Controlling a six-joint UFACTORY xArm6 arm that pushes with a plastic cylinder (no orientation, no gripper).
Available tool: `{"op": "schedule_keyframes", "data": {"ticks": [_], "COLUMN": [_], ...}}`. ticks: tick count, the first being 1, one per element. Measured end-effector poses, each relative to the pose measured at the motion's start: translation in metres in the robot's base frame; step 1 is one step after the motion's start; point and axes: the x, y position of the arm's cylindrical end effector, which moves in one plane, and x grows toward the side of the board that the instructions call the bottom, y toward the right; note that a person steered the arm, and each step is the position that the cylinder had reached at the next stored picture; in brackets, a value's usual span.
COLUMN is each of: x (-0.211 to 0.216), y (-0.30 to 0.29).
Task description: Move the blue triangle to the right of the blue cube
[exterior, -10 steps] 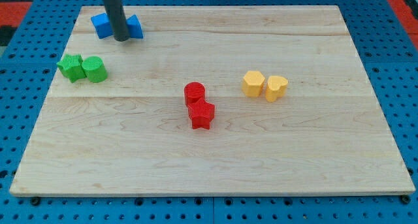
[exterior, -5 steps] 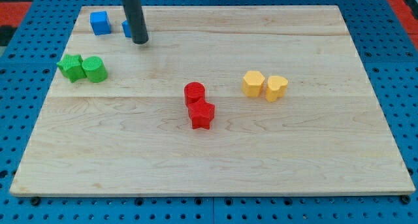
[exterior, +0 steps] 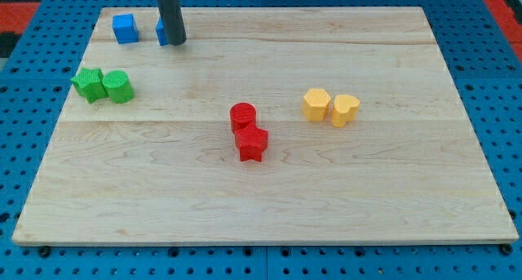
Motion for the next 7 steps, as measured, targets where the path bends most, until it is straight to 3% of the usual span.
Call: {"op": "schedule_keyframes", "data": {"ticks": [2,4,7], "x": [0.001,0.001,-0.001], "y": [-0.056,-0.012,-0.026]}}
